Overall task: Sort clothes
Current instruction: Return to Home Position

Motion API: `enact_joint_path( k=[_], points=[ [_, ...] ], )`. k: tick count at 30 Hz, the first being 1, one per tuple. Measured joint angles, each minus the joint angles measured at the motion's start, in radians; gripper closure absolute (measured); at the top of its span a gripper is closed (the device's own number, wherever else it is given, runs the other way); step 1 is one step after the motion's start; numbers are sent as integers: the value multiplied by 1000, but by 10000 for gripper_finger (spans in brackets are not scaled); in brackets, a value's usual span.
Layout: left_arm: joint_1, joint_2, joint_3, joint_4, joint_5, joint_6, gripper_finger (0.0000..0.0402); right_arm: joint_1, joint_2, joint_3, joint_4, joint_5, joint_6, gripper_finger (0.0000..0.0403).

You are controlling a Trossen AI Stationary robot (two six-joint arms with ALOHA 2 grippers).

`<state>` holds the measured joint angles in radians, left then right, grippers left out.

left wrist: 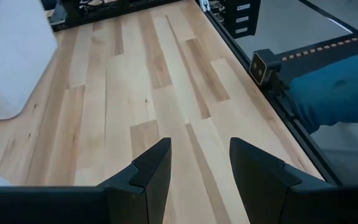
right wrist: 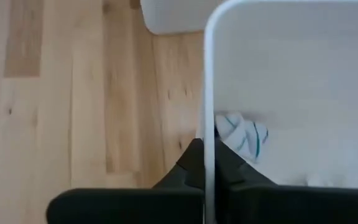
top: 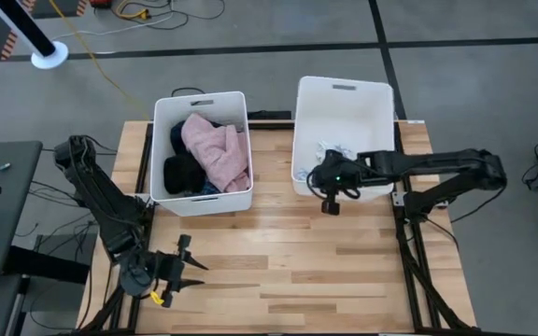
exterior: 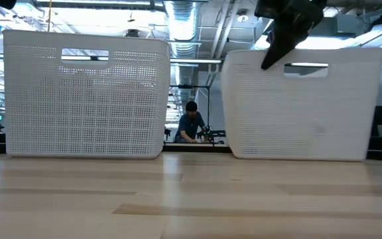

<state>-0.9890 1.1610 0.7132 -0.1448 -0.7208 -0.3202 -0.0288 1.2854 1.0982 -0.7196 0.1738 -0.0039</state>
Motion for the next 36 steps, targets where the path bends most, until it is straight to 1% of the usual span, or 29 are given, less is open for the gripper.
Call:
enact_joint_path(
  k=[5,9,11,13,15,18,23,25,27,30,33,36],
  points=[
    [0,0,0,-3,1,-9,244,27,9,1,21,-20,11,379],
    [0,0,0,-4,1,-10,244,29,4,1,1,-22,8,382],
    [0,0,0,-6,1,-11,244,29,1,1,-5,-23,7,377],
    [0,0,0,-8,1,-15,244,29,-6,1,-11,-23,1,360],
    [0,0,0,-8,0,-18,244,34,-13,1,-17,-23,0,333],
    [0,0,0,-8,-2,-20,244,49,-17,26,-50,-21,14,278],
    [0,-1,0,-18,-39,3,244,96,-18,133,-118,-16,59,178],
    [0,0,0,-23,-63,18,244,128,-18,184,-142,10,67,151],
    [0,0,0,-26,-100,41,244,170,-18,235,-150,44,65,137],
    [0,-1,0,-25,-155,77,244,246,-18,308,-149,89,39,133],
    [0,-1,0,-25,-177,117,244,339,-18,371,-145,144,8,134],
    [3,-18,-28,12,-197,153,244,439,-33,394,-145,211,-3,134]
  ],
)
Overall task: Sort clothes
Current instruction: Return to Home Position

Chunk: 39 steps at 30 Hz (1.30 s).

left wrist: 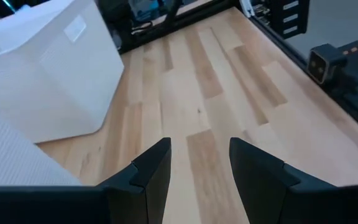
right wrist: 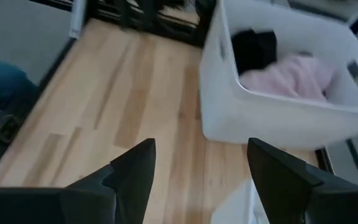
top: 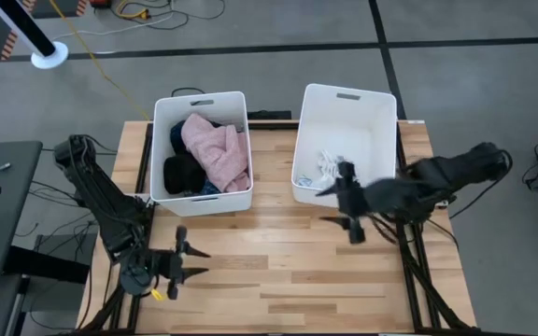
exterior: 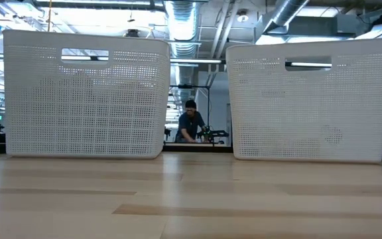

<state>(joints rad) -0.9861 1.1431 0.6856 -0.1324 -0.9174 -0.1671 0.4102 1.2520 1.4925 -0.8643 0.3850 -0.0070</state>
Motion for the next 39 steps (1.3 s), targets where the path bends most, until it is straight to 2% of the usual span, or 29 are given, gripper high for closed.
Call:
enact_joint_path(
  k=[4,8,12,15,23,33,39],
  points=[
    [24,-78,-104,84,-6,10,244,122,-49,-23,-2,86,30,134],
    [55,-205,-255,261,4,59,244,221,-105,-111,69,139,66,134],
    [94,-332,-390,513,95,179,244,277,-149,-246,218,146,63,134],
    [122,-405,-463,639,158,250,244,291,-172,-347,303,147,63,134],
    [184,-507,-546,654,236,268,244,281,-241,-594,551,148,60,134],
    [238,-525,-574,658,288,313,244,261,-338,-911,927,148,67,134],
    [290,-539,-633,706,326,282,244,261,-352,-1053,1125,148,63,134]
  ],
)
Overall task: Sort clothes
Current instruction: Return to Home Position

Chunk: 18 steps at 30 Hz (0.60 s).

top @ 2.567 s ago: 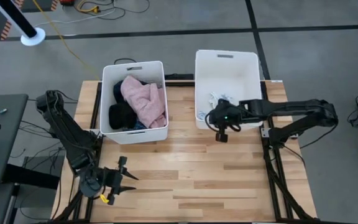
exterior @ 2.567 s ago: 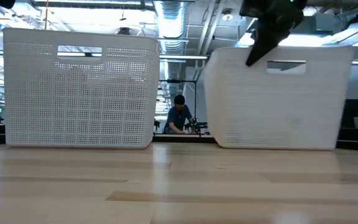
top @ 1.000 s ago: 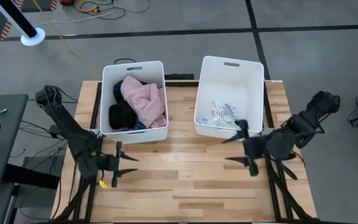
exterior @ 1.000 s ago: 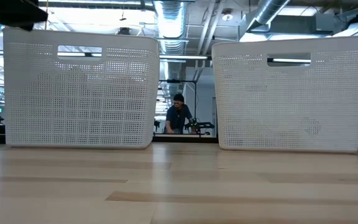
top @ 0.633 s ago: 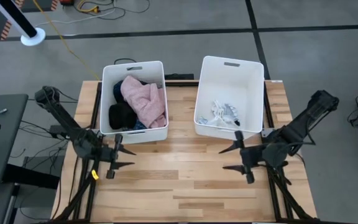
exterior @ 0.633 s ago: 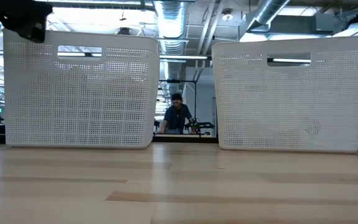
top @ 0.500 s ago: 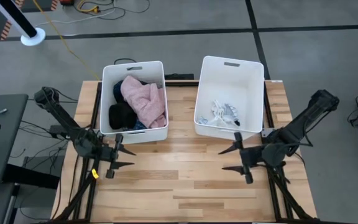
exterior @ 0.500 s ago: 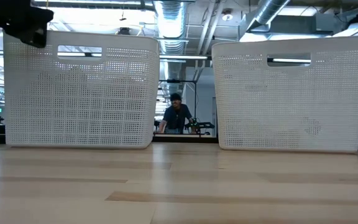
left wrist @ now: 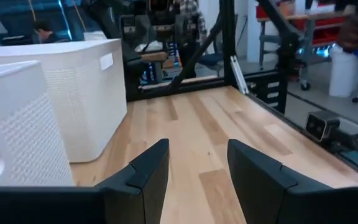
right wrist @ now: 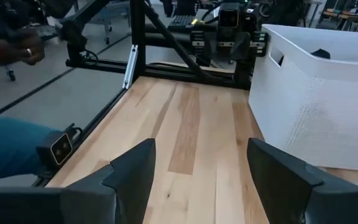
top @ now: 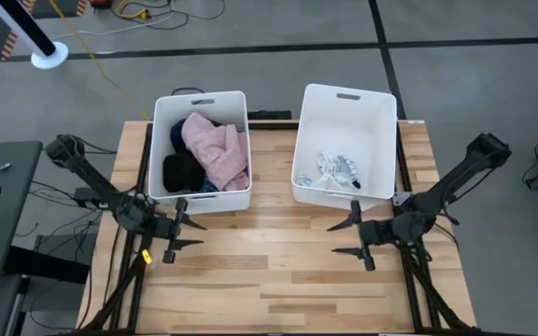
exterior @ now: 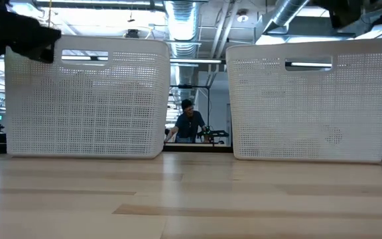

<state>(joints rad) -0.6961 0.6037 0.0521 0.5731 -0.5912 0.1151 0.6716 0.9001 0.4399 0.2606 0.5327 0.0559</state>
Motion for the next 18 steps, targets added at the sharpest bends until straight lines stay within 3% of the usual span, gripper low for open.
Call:
enact_joint_path(
  k=[18],
  points=[
    [116,-141,-22,-42,94,19,244,-1,0,-237,304,-2,-22,134]
  ],
)
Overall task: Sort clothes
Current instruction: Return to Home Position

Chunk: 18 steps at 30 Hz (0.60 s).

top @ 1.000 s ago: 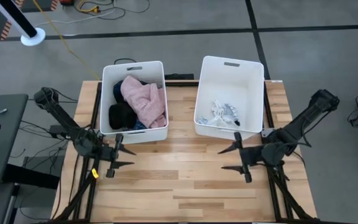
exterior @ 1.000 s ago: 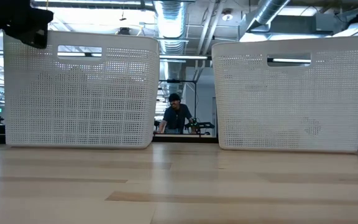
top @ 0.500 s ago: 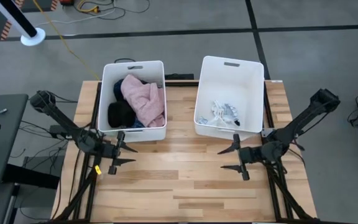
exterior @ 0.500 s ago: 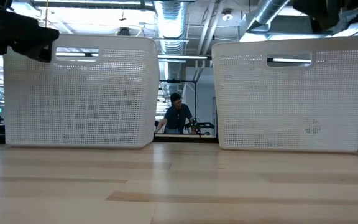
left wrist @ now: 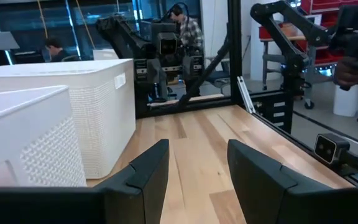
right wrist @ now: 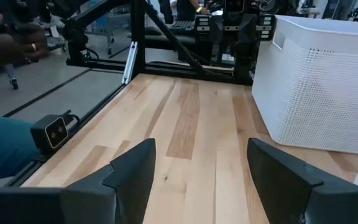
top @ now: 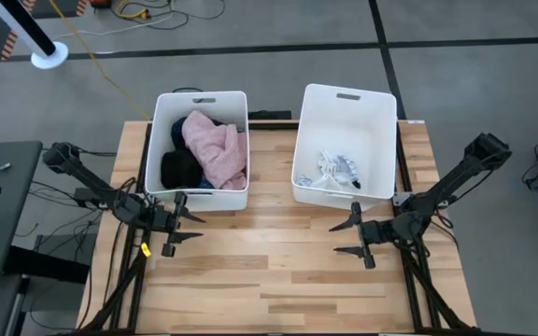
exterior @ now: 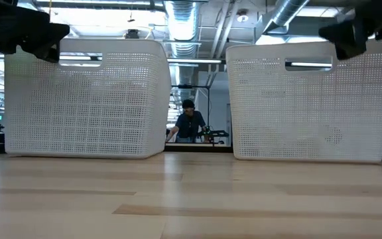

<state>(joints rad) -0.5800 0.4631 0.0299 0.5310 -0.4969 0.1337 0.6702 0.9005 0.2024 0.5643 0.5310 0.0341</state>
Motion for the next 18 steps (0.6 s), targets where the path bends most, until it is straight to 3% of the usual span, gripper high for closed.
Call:
enact_joint_path(
  k=[8,18],
  points=[
    [1,-1,24,-6,63,-11,244,-68,0,-122,146,-11,18,155],
    [-68,-2,130,-47,316,-125,244,-39,0,-137,322,-118,3,175]
  ],
)
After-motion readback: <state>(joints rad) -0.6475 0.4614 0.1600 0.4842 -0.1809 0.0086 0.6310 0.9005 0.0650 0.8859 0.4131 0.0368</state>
